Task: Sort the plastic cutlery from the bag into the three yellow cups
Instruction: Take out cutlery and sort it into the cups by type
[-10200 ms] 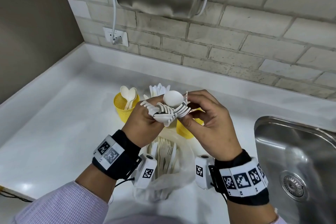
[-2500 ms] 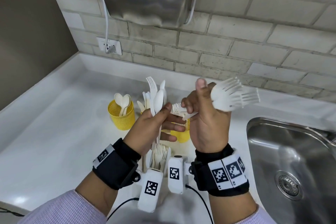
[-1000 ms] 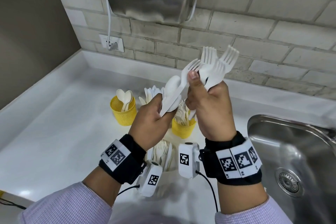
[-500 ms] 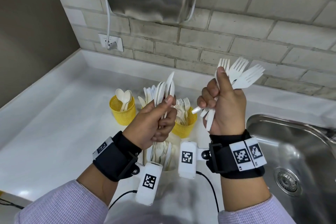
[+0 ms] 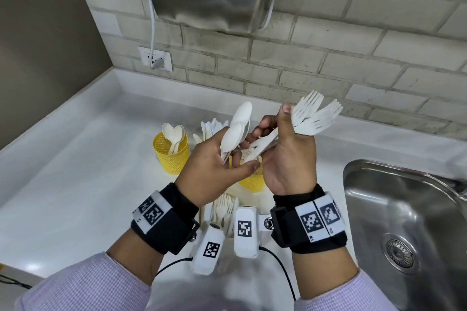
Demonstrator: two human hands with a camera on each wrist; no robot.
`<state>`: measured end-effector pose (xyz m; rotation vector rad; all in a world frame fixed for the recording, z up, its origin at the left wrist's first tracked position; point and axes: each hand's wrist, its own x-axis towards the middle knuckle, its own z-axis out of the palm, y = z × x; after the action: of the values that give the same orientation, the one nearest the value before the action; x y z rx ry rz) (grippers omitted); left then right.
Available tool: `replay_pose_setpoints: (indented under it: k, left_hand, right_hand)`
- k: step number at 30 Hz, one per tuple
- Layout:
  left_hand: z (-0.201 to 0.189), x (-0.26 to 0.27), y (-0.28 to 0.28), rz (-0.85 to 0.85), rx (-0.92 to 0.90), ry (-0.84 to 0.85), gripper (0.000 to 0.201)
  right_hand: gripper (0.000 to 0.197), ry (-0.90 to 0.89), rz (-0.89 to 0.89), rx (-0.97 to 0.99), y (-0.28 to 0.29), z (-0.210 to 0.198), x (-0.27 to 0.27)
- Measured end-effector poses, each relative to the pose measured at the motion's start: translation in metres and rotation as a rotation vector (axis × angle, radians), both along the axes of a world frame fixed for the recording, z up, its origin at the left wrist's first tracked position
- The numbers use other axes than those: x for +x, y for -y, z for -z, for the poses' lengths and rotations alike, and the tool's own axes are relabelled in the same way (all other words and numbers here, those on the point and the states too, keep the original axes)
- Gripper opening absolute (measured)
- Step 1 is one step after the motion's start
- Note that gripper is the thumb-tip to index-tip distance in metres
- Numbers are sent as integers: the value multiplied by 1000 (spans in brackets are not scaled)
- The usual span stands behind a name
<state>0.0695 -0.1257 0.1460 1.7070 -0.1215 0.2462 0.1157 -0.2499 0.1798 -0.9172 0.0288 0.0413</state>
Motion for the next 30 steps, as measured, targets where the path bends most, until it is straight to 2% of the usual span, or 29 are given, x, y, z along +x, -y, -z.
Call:
replay_pose_setpoints:
  k: [2,6,9,14,17,19,20,23,26,28,30]
  left_hand:
    - [-2,-2,0,-16,47,44,29]
    - [0,-2,-1,-55,38,53,28]
    - [-2,-2,0,-40,27,34,26]
    - [-5,1,8,-139,343,167,35]
    - [-2,1,7,-200,436,185,34]
    - [2,2,4,-223,474,185,33]
    - [3,2,4,-221,481,179,31]
    - [8,4,2,-172,479,135,26]
    - [10,2,4,-146,469,107,24]
    - [11,3,3,-132,469,84,16]
    - [9,4,2,-124,485,47,26]
  right_hand:
    - [23,-40,-37,-7,2,-1,1]
    - [32,-184,-93,33,6,-7,1]
    - [41,-226,-115,24,4,-7,-1]
    - [37,-182,-62,-9,-1,-4,-1]
    - [39,-183,-62,-22,0,-7,-2]
    - [25,-195,-76,-69,-1,-6,-2]
    - [24,-201,-89,-88,-1,-5,-2]
    - [46,-221,-134,-140,-4,-2,-3]
    - [48,-216,-193,-222,-2,0,-3]
    - [51,-205,-217,-269,-2,2,-3]
    - [54,-206,-237,-298,-1,4,-2]
